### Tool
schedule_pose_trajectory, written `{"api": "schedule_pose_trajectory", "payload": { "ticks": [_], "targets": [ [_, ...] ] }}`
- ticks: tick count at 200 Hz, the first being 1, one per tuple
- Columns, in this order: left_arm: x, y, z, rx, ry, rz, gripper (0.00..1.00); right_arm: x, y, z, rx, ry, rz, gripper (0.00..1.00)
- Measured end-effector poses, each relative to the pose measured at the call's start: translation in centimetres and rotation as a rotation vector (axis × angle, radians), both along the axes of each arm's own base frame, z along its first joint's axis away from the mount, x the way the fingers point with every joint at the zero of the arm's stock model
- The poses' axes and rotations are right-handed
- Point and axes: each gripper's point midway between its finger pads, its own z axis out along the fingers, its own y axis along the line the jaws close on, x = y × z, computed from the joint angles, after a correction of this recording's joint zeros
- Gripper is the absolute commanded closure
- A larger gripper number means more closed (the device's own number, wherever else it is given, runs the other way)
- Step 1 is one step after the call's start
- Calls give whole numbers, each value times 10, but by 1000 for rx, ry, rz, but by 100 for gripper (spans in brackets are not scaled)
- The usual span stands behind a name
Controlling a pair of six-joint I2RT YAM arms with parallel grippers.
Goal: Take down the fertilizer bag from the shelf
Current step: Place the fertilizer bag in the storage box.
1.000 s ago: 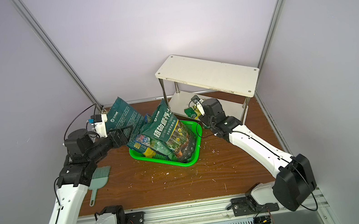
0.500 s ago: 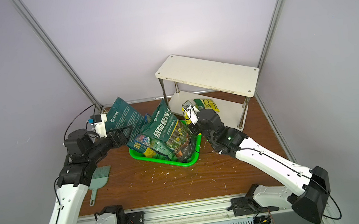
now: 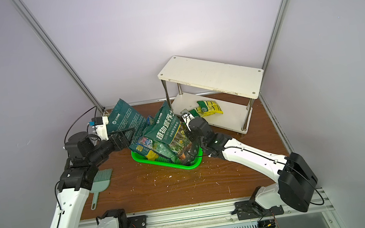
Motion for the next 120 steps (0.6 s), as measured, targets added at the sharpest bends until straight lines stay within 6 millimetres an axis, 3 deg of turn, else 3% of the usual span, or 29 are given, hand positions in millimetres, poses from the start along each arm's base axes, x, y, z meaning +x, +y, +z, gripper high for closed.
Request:
{"api": "schedule_pose_trajectory", "payload": {
  "ticks": [59,120],
  "targets": [
    [0,0,1,-1,-2,-1,0,13,7,-8,63,-24,-46,100],
    [0,0,1,0,-2,-1,0,19,-13,-25,104,-99,-169,100]
  ]
}}
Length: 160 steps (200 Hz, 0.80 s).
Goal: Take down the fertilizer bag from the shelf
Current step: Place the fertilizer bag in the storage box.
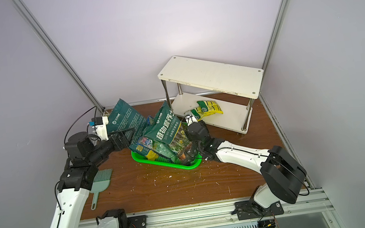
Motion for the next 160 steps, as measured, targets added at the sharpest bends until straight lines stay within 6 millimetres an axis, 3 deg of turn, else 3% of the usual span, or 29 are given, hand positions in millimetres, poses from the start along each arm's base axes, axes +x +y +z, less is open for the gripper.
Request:
{"api": "schedule_pose_trajectory", "payload": {
  "ticks": [40,75,127,160],
  "targets": [
    [0,0,-1,0,2,0,0,-9,1,-6,72,-42,-3,100],
    [0,0,-1,0,2,1,1,-27,8,-20,156,-40,21,100],
    [0,1,-1,0,2,2,0,-53,2,-27,301,-6,25,100],
    [-1,2,-3,0,4,5,0,-54,5,-29,357,20,13,100]
  ]
}}
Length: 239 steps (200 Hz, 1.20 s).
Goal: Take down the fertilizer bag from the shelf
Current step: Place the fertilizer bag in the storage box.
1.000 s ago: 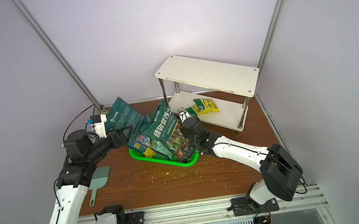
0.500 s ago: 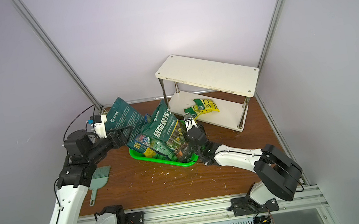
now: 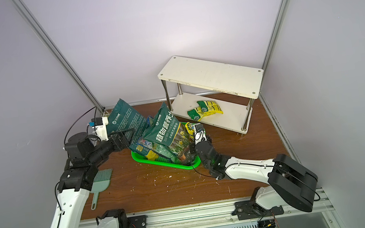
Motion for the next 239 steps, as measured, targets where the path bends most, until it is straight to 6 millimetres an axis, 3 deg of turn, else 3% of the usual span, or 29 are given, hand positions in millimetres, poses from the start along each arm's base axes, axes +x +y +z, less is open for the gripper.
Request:
{"api": "schedule_pose_trajectory", "payload": {
  "ticks": [81,152,188,224,239],
  "targets": [
    [0,0,0,0,0,0,0,22,35,-12,144,95,-30,100],
    [0,0,0,0,-1,0,1,21,27,-19,187,109,-77,100],
    [0,0,0,-1,-1,0,0,12,20,-16,182,128,-56,51],
    [0,0,0,-1,0,-1,0,1,11,-2,133,133,-37,24],
    [0,0,0,-1,-1,-1,0,-3,3,10,106,116,-40,20]
  ]
}}
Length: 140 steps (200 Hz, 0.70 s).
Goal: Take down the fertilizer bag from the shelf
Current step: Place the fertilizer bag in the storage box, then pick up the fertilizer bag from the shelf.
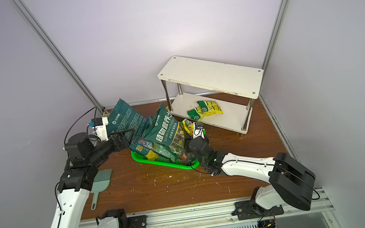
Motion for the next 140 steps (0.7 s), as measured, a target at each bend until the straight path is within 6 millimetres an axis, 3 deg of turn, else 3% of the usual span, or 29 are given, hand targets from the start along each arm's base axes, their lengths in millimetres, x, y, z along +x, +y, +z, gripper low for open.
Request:
{"api": "schedule_pose_trajectory", "payload": {
  "ticks": [39,67,91,140],
  "targets": [
    [-2,-1,2,-1,-10,-5,0,8,-28,54,-77,-110,-44,19],
    [-8,-1,1,2,-24,-10,1,48,-71,70,-149,-132,-110,20],
    [-14,-1,5,6,-46,-8,0,87,-103,53,-304,-87,-179,22],
    [-13,-2,4,4,-45,-18,1,131,-86,-2,-504,40,-68,32]
  ]
}}
